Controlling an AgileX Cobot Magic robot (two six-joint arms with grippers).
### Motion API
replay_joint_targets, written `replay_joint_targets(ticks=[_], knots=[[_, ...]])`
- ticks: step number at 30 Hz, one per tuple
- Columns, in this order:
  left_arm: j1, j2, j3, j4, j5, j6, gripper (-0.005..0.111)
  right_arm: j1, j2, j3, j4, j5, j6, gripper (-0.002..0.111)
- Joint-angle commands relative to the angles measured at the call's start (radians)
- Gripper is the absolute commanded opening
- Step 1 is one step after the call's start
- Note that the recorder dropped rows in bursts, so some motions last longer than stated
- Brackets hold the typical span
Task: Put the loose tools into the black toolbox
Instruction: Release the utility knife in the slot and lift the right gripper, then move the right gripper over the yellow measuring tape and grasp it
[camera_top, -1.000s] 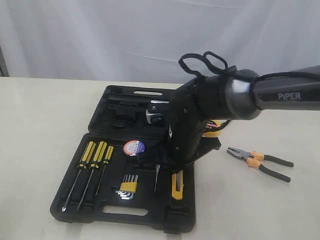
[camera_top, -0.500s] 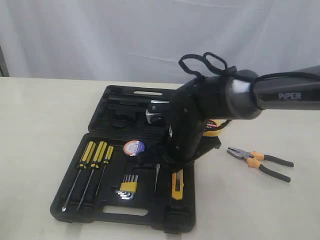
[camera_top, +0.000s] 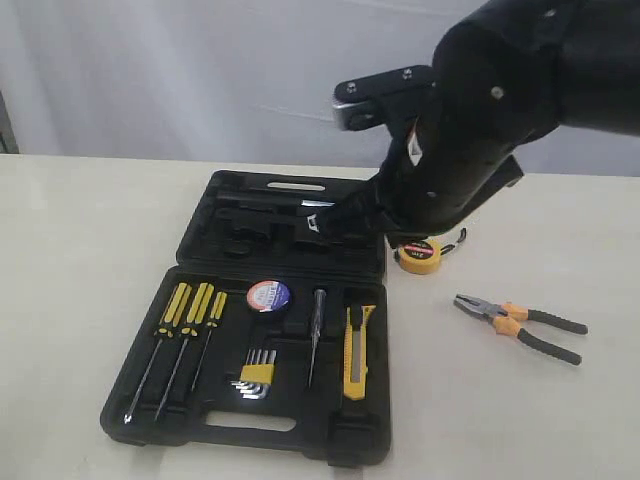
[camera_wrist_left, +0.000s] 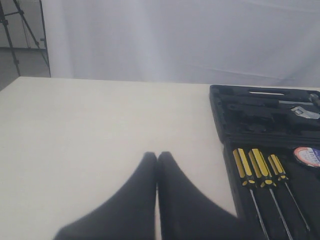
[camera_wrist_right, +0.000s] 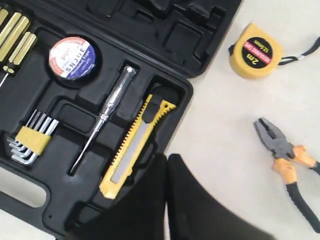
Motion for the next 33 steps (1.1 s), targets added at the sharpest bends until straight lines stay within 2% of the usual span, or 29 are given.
replay_joint_targets(ticks=[1,14,26,33], knots=[[-0.002,-0.003,0.002,-0.002,0.0,-0.001,0.0,-0.003,-0.09,0.02,-0.02,0.021,-0.039,-0.001],[-0.002,-0.003,0.002,-0.002,0.0,0.0,0.0,-0.007,-0.332,0.28,-0.017,0.072,-0.058,-0.001],[-0.002,-0.003,0.002,-0.002,0.0,0.0,0.0,-0.126,-0.404,0.286,0.024,0.111,-0.067,-0.001],[-0.002,-0.003,0.002,-0.002,0.0,0.0,0.0,-0.137,-0.404,0.286,0.037,0.117,-0.061,-0.001]])
